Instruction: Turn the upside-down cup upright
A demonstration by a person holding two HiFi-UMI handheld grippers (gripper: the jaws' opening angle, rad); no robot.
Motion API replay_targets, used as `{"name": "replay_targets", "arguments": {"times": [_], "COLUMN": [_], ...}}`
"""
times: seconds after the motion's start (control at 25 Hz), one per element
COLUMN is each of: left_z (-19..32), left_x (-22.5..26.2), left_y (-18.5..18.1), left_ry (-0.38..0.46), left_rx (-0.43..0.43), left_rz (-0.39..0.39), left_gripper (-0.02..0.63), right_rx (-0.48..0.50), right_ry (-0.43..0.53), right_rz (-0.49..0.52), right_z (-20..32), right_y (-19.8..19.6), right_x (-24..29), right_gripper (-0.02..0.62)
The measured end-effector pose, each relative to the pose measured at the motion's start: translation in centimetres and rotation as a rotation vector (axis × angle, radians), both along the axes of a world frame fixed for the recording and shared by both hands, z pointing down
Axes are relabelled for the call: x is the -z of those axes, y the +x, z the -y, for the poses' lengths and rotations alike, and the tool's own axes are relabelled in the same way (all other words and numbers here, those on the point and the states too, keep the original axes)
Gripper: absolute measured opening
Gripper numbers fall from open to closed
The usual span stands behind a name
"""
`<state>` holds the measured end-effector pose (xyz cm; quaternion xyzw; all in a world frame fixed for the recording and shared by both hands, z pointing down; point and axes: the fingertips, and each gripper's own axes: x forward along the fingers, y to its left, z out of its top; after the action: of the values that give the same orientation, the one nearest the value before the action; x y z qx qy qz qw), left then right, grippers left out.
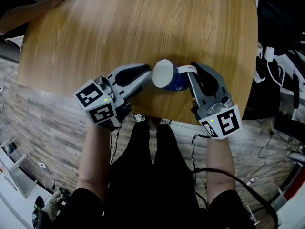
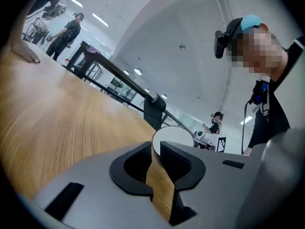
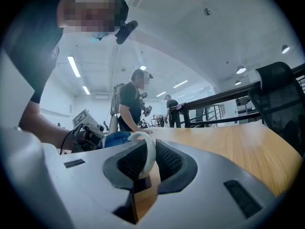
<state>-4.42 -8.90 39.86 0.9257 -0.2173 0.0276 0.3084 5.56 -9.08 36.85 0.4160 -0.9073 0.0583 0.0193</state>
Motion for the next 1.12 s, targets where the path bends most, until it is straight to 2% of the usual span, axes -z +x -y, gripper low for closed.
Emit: {"name": "replay_targets", "arguments": {"times": [0.28,0.44,0.52,0.76,0.92,1.12], "left_z": [-1.2,-1.7,-1.7,-0.3,0.3,1.0], "left_x": [0.0,0.2,0.3,0.0,-0.1,0.2], "left_y": [1.5,2.3,2.4,1.6,1.4,1.1], "left_ry": [-0.01,-0.009,-0.007,-0.011,-0.017,0.065], "left_rx": [-0.072,-0.16,-0.169,-0.089,-0.025,0.092], "left_rz": [0.016,0.013,0.023,0.082,0.132,0.274], "left_gripper": [0.106,0.093,0.081,0.035,0.034,0.034], "right_rx": [0.085,0.118,0.13,0.152,0.116,0.021], "right_ry": [0.05,0.076,0.082,0.077,0.052,-0.041], "right_rz": [-0.009,-0.011,-0.021,-0.053,-0.051,-0.093], "right_z": [-1.6,-1.7,-1.9,-2.1,-1.3,-0.1], "right_y": [-1.2,-1.4,-1.3,-2.1,-1.9,-1.3], "right_x": [0.9,1.4,1.5,1.1,0.5,-1.2], "right_gripper": [0.06,0.06,0.06,0.06,0.06,0.06]}}
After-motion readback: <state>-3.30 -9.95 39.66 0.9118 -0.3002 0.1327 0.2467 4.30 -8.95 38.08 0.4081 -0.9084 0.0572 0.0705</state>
